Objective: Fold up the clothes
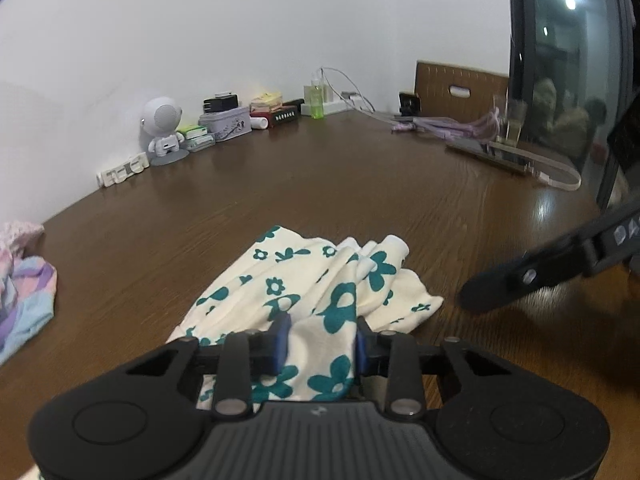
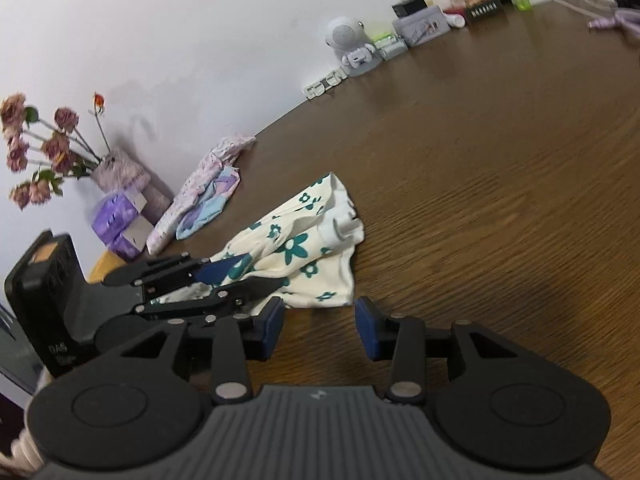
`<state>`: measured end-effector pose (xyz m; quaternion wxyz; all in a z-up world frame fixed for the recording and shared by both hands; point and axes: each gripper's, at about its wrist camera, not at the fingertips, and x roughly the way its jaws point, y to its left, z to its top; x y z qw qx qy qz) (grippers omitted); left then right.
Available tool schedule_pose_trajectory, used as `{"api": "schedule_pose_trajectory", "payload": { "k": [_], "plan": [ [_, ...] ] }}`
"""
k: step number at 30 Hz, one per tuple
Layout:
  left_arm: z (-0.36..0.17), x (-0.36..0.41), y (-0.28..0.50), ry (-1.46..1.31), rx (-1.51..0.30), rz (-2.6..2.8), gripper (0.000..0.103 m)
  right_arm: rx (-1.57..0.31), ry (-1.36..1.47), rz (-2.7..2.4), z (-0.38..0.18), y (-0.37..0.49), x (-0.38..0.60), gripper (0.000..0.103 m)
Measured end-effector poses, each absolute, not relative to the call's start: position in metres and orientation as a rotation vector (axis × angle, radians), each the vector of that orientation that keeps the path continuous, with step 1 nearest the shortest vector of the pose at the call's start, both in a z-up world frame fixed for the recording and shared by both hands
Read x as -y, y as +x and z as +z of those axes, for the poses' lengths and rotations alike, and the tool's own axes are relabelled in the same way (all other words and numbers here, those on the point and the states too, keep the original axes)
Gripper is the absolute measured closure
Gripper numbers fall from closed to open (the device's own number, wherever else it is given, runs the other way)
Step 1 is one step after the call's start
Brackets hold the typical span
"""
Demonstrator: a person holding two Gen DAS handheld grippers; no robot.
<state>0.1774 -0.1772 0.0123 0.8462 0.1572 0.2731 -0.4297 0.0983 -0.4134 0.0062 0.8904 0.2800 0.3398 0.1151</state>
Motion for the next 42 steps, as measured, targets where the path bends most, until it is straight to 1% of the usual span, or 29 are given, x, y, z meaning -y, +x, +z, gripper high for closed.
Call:
{"api": "schedule_pose_trajectory", "payload": {
  "k": [4,10,11,12,18,24,26,28,31,35,39,42],
  "plan": [
    [0.014,0.165,0.188,0.196,-0.61,-0.927,0.074,-0.726,0.657,0.236,0.001,0.108,0.401,0.061],
    [0.014,0.151,0.203,0.051,-0.657,-0.938,0.074,-0.7,0.778,0.198,-0.004,0.118,0.39,0.055],
    [0.013,0.15,0.205,0.035,-0.665,-0.938,0.074,-0.687,0.801,0.184,-0.005,0.12,0.389,0.053],
    [0.013,0.149,0.207,0.028,-0.669,-0.938,0.074,-0.674,0.821,0.169,-0.006,0.122,0.389,0.051],
    [0.011,0.15,0.204,0.035,-0.66,-0.934,0.074,-0.647,0.877,0.134,-0.013,0.142,0.383,0.045],
    [0.016,0.149,0.189,0.092,-0.621,-0.893,0.072,-0.622,0.898,0.115,-0.016,0.152,0.379,0.044],
    [0.023,0.147,0.177,0.137,-0.595,-0.858,0.065,-0.618,0.907,0.116,-0.017,0.152,0.379,0.044],
    [0.029,0.14,0.168,0.143,-0.567,-0.807,0.062,-0.613,0.917,0.117,-0.019,0.151,0.381,0.044],
    [0.037,0.127,0.156,0.108,-0.524,-0.746,0.062,-0.605,0.93,0.125,-0.019,0.148,0.383,0.042],
    [0.035,0.124,0.16,0.067,-0.543,-0.705,0.063,-0.601,0.931,0.144,-0.018,0.142,0.383,0.036],
    [0.032,0.122,0.163,0.027,-0.561,-0.665,0.062,-0.592,0.943,0.162,-0.018,0.138,0.383,0.033],
    [0.031,0.12,0.165,-0.003,-0.575,-0.634,0.064,-0.584,0.941,0.167,-0.019,0.139,0.381,0.032]
  ]
}}
